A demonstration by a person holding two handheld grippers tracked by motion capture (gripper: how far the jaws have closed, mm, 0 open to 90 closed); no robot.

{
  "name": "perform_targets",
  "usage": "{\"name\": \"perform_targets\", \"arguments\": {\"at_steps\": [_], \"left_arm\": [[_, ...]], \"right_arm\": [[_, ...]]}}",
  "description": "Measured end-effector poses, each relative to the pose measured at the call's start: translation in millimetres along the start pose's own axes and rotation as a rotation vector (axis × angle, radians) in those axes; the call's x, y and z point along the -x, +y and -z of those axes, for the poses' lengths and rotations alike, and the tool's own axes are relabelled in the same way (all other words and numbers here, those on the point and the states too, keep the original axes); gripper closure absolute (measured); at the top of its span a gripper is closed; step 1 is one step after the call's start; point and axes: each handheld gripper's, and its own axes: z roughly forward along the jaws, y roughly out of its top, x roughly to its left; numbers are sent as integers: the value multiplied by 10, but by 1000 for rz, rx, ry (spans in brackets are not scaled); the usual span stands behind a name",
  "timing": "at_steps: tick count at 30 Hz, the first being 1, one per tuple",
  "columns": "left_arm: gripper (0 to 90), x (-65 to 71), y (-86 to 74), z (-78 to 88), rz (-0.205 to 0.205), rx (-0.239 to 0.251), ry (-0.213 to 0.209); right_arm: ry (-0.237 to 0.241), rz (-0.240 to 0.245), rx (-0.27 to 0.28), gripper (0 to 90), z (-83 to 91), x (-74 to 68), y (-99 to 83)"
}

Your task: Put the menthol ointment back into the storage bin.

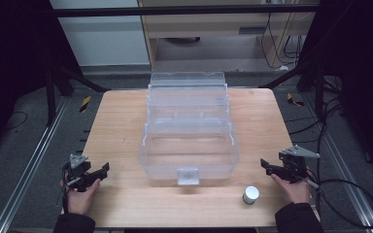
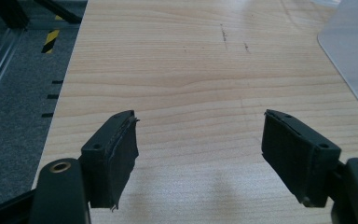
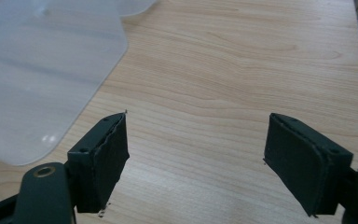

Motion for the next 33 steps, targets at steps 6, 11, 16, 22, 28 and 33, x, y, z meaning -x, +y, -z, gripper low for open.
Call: {"name": "perform_targets", "arguments": {"at_steps": [6, 11, 16, 22, 28, 33], "left_arm": [[264, 1, -10, 10, 7, 4, -2], [265, 2, -12, -5, 1, -6, -8], [265, 11, -17, -9, 0, -13, -9], [266, 16, -21, -21, -5, -22, -10], [268, 23, -19, -21, -19, -24, -15], [269, 31, -17, -28, -31, -31, -15]], "right_arm": [[21, 21, -14, 213, 42, -20, 39], [36, 56, -53, 216, 83, -62, 109], [81, 100, -88, 199, 141, -119, 215], [120, 163, -125, 199, 179, -252, 346], [148, 229, -143, 207, 249, -372, 492], [187, 273, -184, 216, 305, -460, 587]]}}
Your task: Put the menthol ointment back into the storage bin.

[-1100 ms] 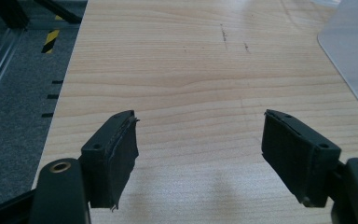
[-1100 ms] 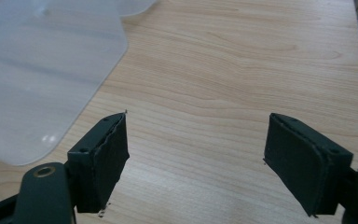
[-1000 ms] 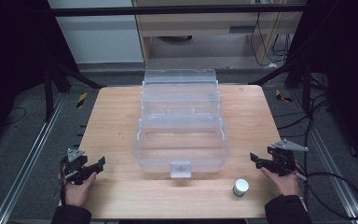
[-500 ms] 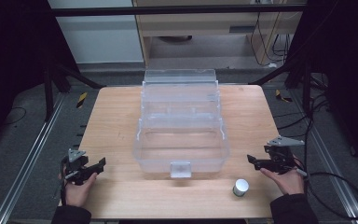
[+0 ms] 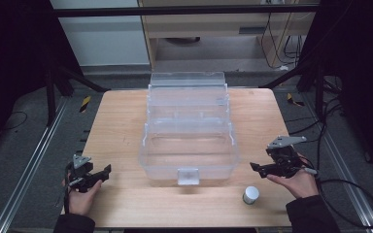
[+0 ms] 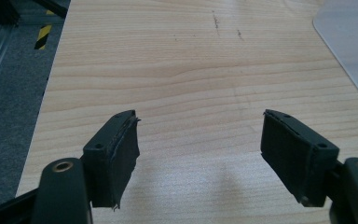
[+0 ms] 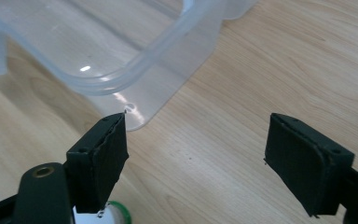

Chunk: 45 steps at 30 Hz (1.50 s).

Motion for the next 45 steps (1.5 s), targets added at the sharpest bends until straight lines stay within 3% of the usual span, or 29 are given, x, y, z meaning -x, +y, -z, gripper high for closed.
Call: {"name": "perform_targets", "arguments": {"at_steps": [15, 30, 45], "left_arm": [[271, 14, -3, -17, -11, -11, -8], [271, 26, -3, -24, -23, -20, -8], [270, 33, -3, -30, -31, -27, -8]], "right_arm": [[88, 147, -158, 249, 26, -177, 142], [157, 240, -324, 306, 15, -351, 98], [193, 305, -437, 363, -111, -468, 23]]}}
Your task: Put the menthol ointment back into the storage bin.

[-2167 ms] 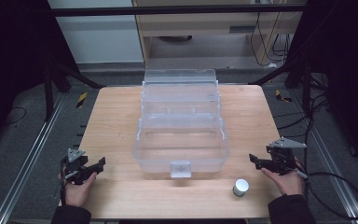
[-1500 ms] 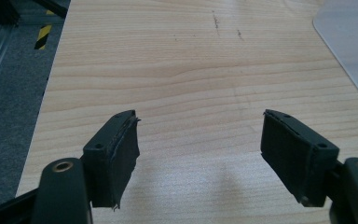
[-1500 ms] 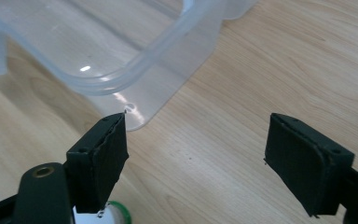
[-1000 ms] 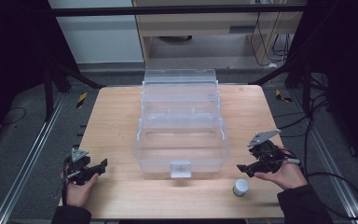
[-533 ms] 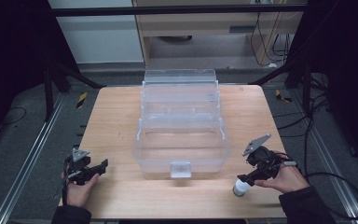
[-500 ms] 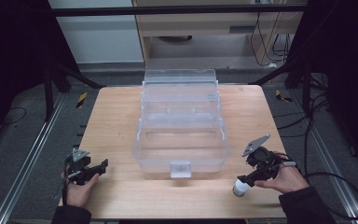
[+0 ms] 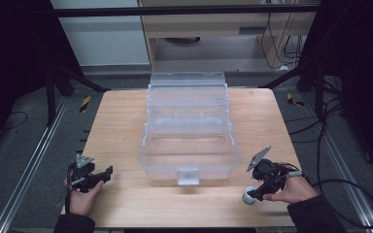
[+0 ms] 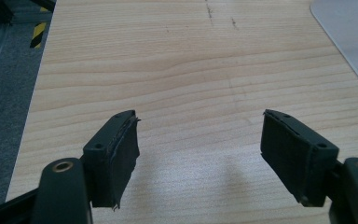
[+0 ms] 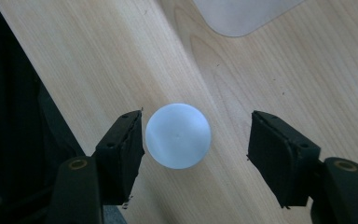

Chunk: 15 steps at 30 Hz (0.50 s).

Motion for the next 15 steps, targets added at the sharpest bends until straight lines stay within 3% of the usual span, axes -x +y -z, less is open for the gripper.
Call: {"name": "perform_targets", "arguments": {"at_steps": [5, 15], "left_arm": [[270, -2, 1, 4, 0, 2, 2], [270, 3, 2, 1, -3, -1, 1]], "right_arm": [[14, 20, -38, 386, -63, -32, 16], [38, 10, -66, 415, -195, -36, -17]]}}
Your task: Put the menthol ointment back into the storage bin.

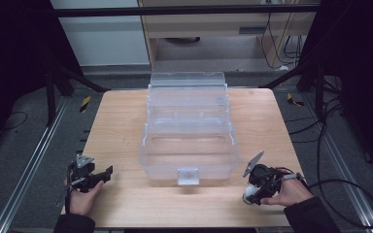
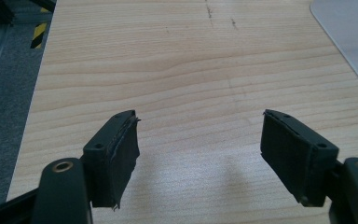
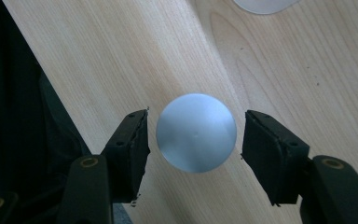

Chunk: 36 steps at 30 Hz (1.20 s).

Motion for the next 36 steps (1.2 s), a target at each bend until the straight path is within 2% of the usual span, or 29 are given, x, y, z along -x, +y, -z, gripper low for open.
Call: {"name": "perform_targets", "arguments": {"at_steps": [6, 10, 18, 26, 30, 36], "left_arm": [[270, -3, -1, -2, 0, -1, 0], [270, -4, -1, -1, -2, -2, 0], [271, -4, 0, -2, -2, -3, 1], [270, 3, 2, -5, -2, -5, 2], [270, 6, 2, -12, -2, -8, 1], [271, 10, 3, -13, -4, -10, 3]], "right_arm": [[7, 17, -38, 448, -78, -7, 40], [5, 9, -61, 479, -105, 0, 60], [6, 11, -76, 499, -122, 14, 74], [15, -12, -91, 503, -113, 21, 82], [11, -19, -90, 504, -57, 21, 93], [9, -29, -48, 505, 129, 33, 155]]}}
